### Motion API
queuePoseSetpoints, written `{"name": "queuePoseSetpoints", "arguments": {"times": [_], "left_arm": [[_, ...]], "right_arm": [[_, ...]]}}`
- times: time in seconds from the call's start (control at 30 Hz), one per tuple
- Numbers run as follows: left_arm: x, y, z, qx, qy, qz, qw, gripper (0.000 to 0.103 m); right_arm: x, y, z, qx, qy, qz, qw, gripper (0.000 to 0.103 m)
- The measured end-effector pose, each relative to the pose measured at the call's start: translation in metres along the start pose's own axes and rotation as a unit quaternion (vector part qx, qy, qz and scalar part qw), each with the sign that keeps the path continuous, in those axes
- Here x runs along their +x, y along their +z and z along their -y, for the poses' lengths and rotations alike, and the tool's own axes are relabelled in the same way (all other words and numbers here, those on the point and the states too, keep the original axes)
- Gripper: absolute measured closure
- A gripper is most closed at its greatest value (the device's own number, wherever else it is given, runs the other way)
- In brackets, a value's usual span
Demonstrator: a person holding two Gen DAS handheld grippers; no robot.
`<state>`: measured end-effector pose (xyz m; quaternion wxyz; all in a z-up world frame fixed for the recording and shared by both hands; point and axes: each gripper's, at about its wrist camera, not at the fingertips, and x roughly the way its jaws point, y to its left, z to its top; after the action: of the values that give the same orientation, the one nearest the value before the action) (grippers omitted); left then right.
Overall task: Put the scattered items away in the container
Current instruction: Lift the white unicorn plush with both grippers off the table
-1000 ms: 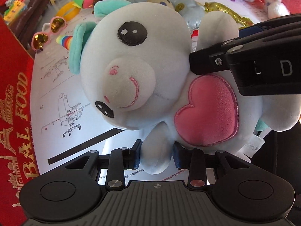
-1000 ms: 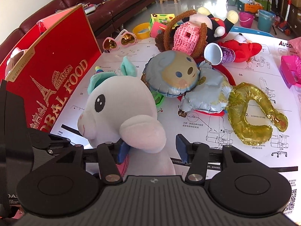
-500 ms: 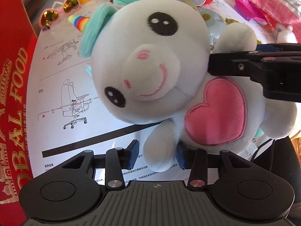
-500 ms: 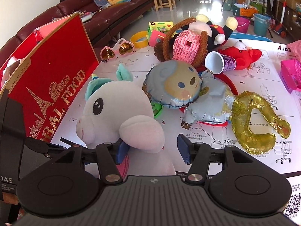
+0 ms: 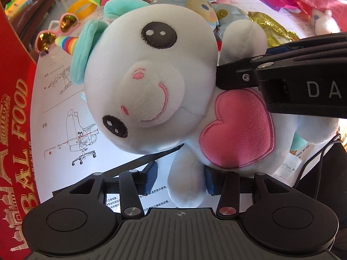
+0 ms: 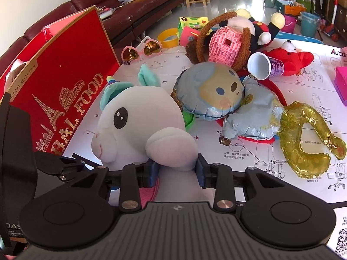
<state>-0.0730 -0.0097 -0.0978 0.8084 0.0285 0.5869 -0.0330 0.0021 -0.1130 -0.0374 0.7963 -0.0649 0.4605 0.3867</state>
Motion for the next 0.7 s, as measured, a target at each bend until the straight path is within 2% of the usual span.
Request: {"name": "queuePoseSetpoints", "arguments": {"times": [0.07, 0.1, 0.2, 0.47, 0.57, 0.7], "left_arm": [[0.0, 0.001, -0.001, -0.007, 0.003, -0.001, 1.0, 0.061], [-0.001, 0.001, 0.0, -0.006, 0.002, 0.0, 1.0, 0.075], [-0.001, 0.0, 0.006, -0.002, 0.012, -0.001, 0.9999, 0.078], [-0.004, -0.003, 0.007, 0.003, 0.031, -0.004, 0.9995, 0.075], [-0.006, -0.003, 0.005, 0.002, 0.034, 0.0, 0.9994, 0.078], [-0.016, -0.007, 0.008, 0.008, 0.047, 0.011, 0.9988, 0.08]], "right_arm": [[0.0, 0.0, 0.0, 0.0, 0.0, 0.0, 1.0, 0.063], [0.0, 0.0, 0.0, 0.0, 0.0, 0.0, 1.0, 0.063], [0.0, 0.0, -0.001, 0.0, -0.001, -0.001, 1.0, 0.063], [-0.003, -0.002, -0.005, 0.0, -0.006, 0.0, 1.0, 0.063], [-0.004, -0.001, -0.007, 0.003, -0.009, -0.002, 1.0, 0.063], [-0.011, 0.001, -0.012, -0.009, -0.005, 0.0, 1.0, 0.068]]}}
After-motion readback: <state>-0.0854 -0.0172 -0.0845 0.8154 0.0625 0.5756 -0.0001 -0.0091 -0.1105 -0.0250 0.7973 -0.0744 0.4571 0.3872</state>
